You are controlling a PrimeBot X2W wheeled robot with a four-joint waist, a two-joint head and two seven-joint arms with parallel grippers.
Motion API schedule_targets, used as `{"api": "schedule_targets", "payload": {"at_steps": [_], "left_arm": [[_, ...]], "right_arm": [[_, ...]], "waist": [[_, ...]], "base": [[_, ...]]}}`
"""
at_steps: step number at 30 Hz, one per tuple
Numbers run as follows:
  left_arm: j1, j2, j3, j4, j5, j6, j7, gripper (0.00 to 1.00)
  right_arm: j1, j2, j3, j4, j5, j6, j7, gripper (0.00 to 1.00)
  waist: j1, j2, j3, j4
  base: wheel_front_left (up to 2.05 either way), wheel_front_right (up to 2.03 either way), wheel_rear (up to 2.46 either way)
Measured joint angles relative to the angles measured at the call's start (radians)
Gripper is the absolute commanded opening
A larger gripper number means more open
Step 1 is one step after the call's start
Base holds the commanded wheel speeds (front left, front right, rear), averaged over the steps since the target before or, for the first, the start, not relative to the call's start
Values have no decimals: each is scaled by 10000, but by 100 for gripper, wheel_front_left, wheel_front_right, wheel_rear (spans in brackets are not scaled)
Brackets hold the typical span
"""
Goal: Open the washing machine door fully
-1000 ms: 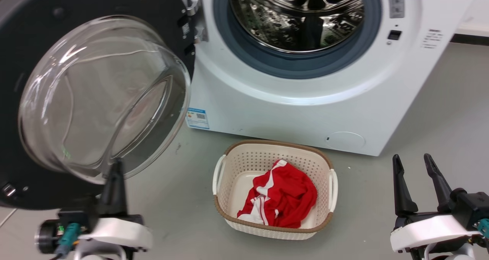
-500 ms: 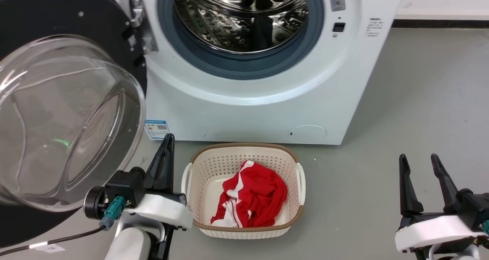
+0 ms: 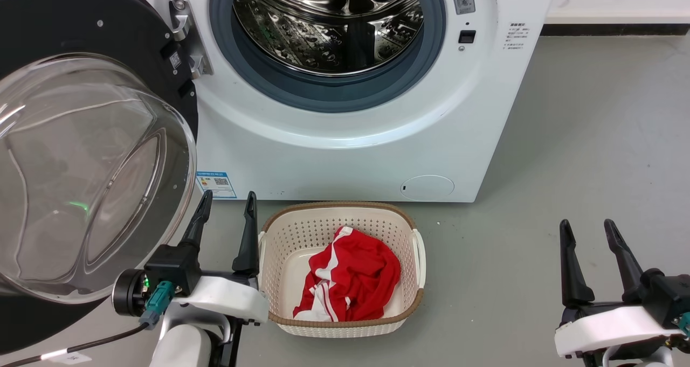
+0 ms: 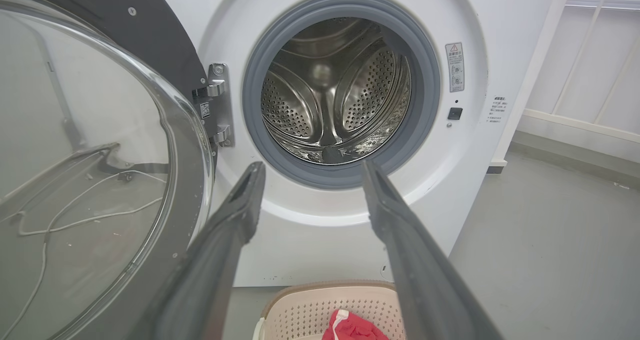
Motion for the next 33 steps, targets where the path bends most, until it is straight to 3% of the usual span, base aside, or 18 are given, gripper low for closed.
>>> {"api": "schedule_targets", "payload": {"at_steps": [28, 29, 33], "left_arm": [[26, -326, 470, 146, 522, -353, 0, 100], [28, -332, 481, 146, 546, -360, 0, 0], [267, -366, 462, 485, 525, -364, 65, 0]], "right_arm": [[3, 0, -10, 81, 77, 0, -81, 100], [4, 0, -8, 81, 77, 0, -81, 0], [185, 6, 10, 397, 105, 0, -31, 0]], "waist": [[0, 0, -10, 29], [0, 0, -10, 27], [0, 0, -13, 26]], "base": [[0, 0, 0], [0, 0, 0], [0, 0, 0]]}}
